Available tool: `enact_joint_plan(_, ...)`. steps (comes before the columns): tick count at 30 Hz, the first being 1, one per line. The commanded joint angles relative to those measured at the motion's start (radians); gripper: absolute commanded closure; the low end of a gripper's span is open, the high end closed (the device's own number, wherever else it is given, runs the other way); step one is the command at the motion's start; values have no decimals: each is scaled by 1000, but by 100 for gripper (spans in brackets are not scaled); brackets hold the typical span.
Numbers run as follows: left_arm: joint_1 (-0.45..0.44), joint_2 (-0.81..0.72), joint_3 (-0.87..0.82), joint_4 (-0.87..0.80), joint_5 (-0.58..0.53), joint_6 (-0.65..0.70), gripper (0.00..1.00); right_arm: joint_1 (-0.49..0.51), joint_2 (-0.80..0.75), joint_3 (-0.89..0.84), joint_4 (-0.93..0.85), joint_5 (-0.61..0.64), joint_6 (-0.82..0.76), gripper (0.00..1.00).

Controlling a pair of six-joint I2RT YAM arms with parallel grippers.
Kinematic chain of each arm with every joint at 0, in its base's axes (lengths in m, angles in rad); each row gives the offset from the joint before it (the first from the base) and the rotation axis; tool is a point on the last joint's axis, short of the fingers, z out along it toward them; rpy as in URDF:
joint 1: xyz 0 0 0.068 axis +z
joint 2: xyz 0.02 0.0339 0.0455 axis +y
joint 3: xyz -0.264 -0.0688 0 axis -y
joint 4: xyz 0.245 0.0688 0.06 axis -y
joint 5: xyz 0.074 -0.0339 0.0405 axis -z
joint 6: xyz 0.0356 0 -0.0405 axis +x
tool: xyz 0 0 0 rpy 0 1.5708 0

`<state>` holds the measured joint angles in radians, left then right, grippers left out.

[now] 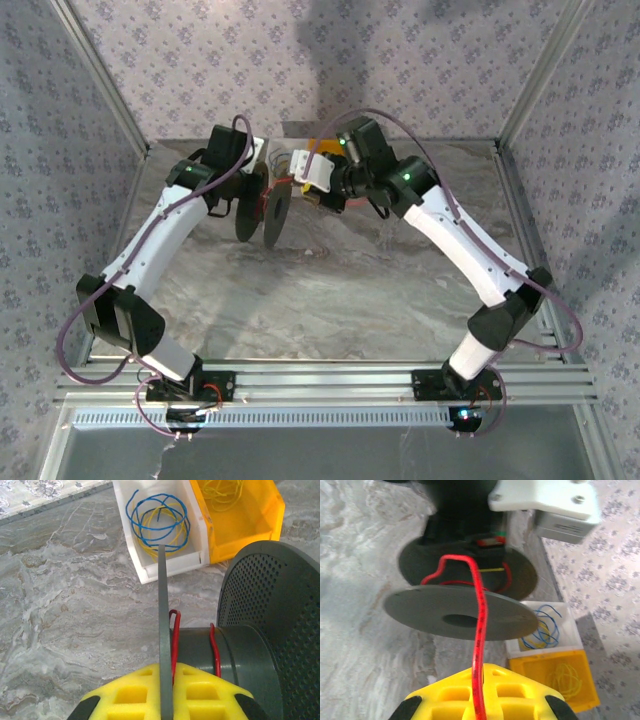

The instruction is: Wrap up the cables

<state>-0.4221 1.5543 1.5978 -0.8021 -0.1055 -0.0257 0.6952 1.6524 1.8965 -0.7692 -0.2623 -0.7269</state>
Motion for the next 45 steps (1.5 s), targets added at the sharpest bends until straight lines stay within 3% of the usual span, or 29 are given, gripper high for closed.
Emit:
enact_joint_plan(1,-10,-31,-20,-35,-5,76,100,-58,19,84,8,-36,-34,100)
enact_joint_plan(13,-27,-67,-43,-75,75,166,100,-233,107,98,24,-126,-26,100)
enact_joint_plan(23,-33,-133,-62,-95,207,255,100,-360,218,94,19,-192,7,100)
enact_joint_plan(26,-32,-159,-64,-85,287,272,100,-386,253,70,21,-225,23,100)
enact_joint_plan(36,57,-242,-24,-16,742,265,100,-440,269,-85,84,-405,112,100)
enact_joint_plan(39,99,-267,-28,58,836,214,100,-449,264,-132,101,-472,140,89)
enact_joint_plan(45,166,-300,-39,206,952,105,100,-451,247,-252,163,-535,195,78)
